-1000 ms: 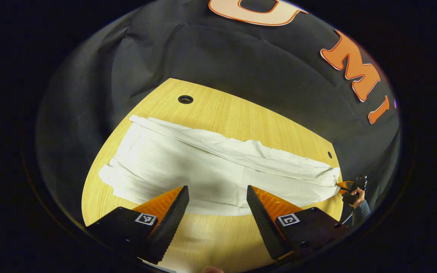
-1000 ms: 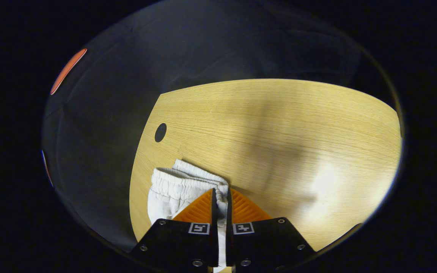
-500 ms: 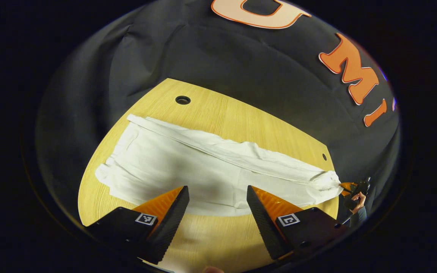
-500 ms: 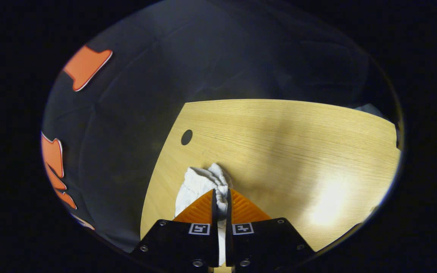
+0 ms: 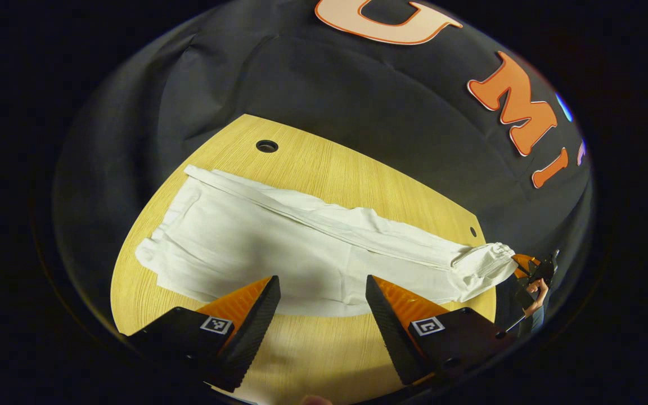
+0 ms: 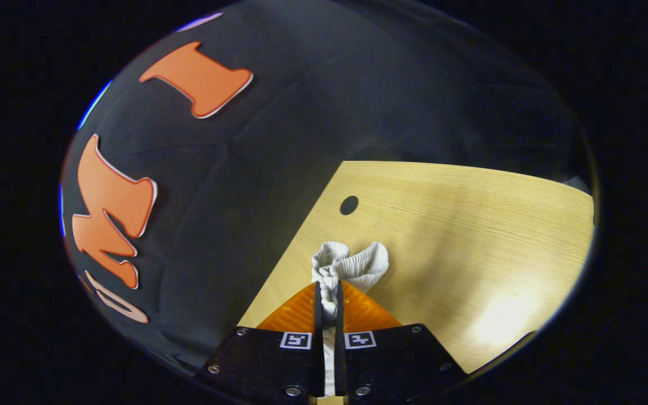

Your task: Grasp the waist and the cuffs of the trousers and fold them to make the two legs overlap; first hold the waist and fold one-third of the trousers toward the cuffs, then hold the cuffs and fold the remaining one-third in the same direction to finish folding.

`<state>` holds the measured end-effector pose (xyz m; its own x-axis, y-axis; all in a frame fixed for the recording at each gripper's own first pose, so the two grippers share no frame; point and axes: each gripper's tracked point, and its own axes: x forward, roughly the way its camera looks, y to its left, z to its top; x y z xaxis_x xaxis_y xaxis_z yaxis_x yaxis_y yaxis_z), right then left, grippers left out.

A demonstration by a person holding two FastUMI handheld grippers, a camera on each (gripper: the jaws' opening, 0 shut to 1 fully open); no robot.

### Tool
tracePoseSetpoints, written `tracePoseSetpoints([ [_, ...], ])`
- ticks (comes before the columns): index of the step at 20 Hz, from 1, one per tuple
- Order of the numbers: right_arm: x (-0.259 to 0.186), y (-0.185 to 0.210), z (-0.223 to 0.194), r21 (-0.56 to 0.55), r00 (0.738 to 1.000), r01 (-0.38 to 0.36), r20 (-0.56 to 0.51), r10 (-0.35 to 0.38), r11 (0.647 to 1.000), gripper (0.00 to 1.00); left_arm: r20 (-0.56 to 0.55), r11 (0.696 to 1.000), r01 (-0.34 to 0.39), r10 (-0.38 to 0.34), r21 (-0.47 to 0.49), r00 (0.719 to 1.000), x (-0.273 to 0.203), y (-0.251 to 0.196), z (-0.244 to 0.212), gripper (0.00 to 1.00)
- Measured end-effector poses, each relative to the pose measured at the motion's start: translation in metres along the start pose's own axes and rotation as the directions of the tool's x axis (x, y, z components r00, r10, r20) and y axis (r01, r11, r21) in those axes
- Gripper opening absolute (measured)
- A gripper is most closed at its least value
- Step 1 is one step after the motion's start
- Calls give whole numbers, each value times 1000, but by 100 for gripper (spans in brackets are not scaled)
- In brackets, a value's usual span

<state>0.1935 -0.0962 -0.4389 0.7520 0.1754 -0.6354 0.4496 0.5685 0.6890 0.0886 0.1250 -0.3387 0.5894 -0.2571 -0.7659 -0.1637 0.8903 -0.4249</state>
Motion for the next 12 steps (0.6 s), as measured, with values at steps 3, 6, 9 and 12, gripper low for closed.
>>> tracePoseSetpoints([
  [3, 6, 2, -3, -67, 998, -68, 1, 68, 995, 7, 4, 1000, 14, -14, -9, 1000, 1, 0, -3, 100],
  [6, 3, 6, 4, -122, 991, -133, -7, 133, 984, 7, 1, 1000, 19, -19, -11, 1000, -2, 2, -6, 100],
  [9, 5, 7, 9, -184, 982, -189, -36, 186, 965, 7, 7, 1000, 21, -20, -16, 1000, -5, 4, -6, 100],
  [12, 7, 9, 6, -220, 972, -236, -64, 227, 947, 6, 12, 999, 19, -18, -29, 1000, -7, 10, -7, 96],
])
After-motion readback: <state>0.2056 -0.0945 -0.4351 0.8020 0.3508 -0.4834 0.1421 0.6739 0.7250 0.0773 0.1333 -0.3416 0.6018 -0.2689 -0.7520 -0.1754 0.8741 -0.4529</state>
